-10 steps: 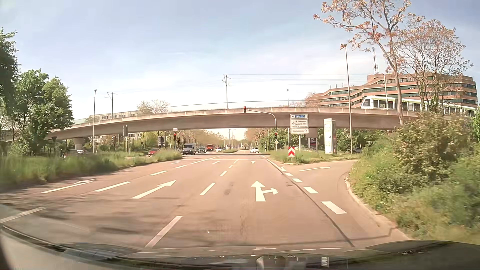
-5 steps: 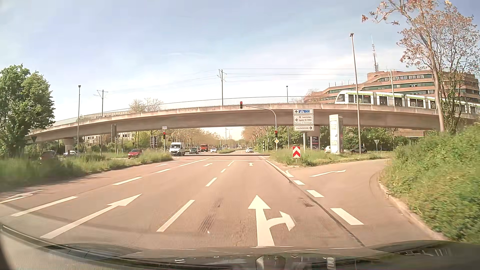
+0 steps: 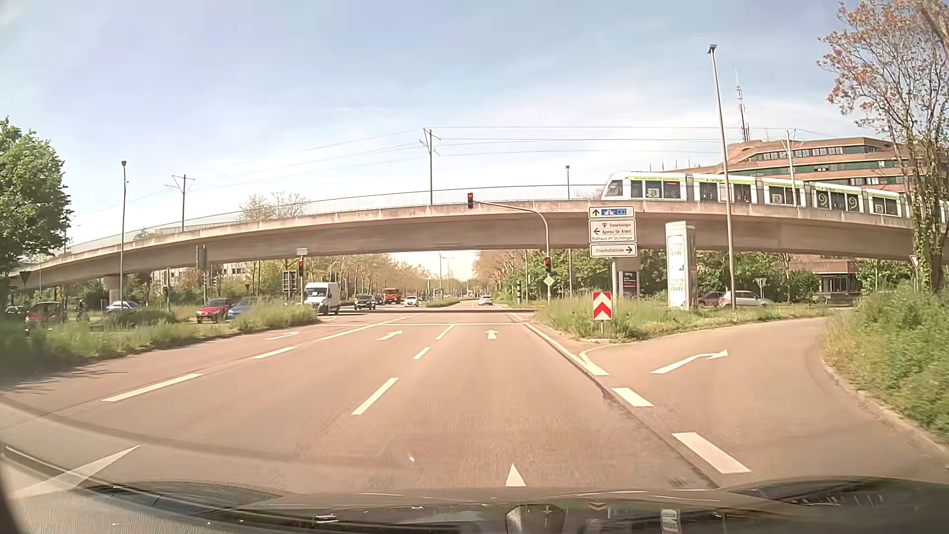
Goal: Follow the waypoints while adhering to traffic rules and regulations
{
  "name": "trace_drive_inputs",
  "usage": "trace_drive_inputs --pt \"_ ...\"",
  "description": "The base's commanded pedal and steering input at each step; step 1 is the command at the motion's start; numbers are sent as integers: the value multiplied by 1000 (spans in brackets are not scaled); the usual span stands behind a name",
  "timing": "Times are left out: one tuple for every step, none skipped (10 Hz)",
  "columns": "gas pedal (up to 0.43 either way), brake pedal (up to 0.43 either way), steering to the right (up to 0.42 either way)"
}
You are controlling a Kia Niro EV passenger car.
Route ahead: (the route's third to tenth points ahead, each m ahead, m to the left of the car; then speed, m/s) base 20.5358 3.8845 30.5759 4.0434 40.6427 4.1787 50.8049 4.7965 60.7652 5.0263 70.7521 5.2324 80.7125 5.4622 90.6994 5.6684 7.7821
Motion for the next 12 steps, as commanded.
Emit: trace_drive_inputs --pt "0 0 6" --pt "0 0 4" --pt "0 18 2" --pt "0 61 0" --pt "0 98 -1" --pt "0 128 -3" --pt "0 146 -3" --pt "0 152 -3" --pt "0 159 -4" --pt "0 165 -5" --pt "0 171 -4" --pt "0 177 -4"
